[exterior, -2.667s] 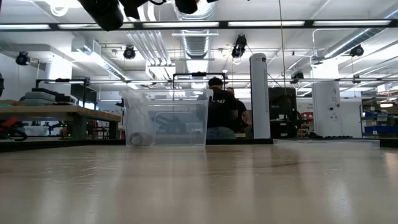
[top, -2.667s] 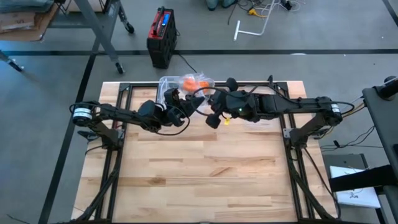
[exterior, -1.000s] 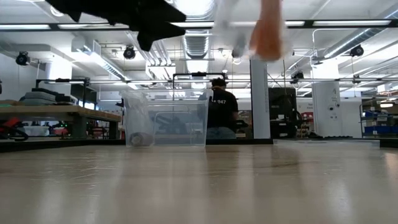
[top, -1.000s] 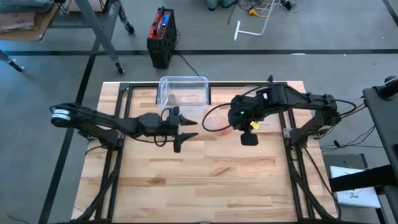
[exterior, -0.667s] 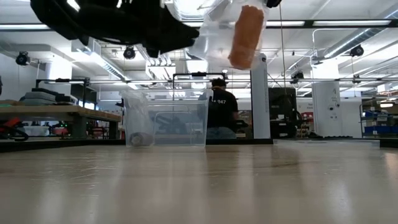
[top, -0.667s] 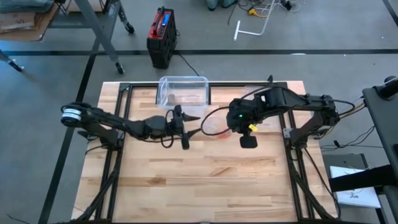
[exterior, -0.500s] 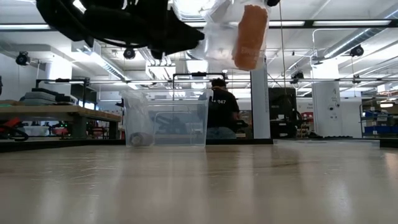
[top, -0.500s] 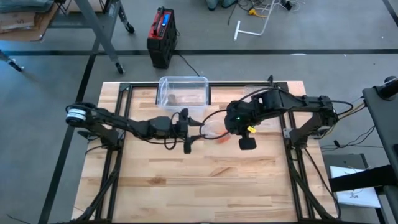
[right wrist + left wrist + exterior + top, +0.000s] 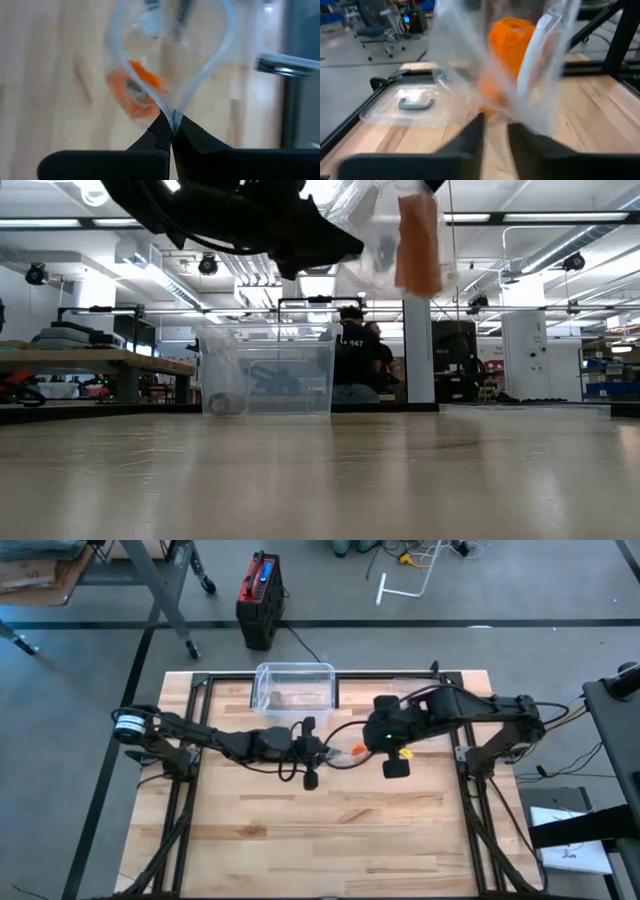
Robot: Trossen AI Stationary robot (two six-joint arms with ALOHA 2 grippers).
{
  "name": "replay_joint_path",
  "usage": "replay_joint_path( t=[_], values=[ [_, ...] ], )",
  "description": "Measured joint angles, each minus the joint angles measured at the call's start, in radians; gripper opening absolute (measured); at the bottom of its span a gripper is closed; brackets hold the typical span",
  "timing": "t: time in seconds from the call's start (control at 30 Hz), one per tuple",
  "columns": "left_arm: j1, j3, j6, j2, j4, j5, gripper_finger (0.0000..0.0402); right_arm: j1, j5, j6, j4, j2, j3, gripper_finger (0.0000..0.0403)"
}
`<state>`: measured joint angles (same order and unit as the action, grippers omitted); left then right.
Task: Roll bandage
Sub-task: Put the transparent zip bag into the transparent bin
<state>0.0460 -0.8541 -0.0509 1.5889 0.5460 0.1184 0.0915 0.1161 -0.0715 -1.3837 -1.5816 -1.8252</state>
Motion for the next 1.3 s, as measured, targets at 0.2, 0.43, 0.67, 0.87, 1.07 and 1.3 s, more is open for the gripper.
replay_joint_path(
  t=[0.2,0.43,0.67,0.87,1.07,1.3],
  values=[
    [0.005,-0.017,0.001,-0.035,-0.049,0.002,0.0011,0.035,0.066,0.006,-0.005,0.020,-0.039,0.0006],
    [0.010,-0.015,-0.004,-0.151,-0.225,0.024,0.0001,0.076,0.069,0.026,-0.009,0.021,-0.119,0.0081],
    [0.023,-0.020,0.000,-0.249,-0.331,0.033,0.0000,0.087,0.060,0.000,0.310,0.021,-0.061,0.0178],
    [0.047,-0.020,0.008,-0.262,-0.355,0.038,0.0000,0.087,0.051,0.055,0.536,-0.007,0.062,0.0203],
    [0.043,-0.019,0.092,-0.261,-0.393,0.112,0.0000,0.112,0.092,0.135,0.593,-0.056,0.114,0.0208],
    [0.043,-0.019,0.147,-0.262,-0.400,0.111,0.0000,0.109,0.275,0.156,0.658,-0.153,0.108,0.0235]
  ],
)
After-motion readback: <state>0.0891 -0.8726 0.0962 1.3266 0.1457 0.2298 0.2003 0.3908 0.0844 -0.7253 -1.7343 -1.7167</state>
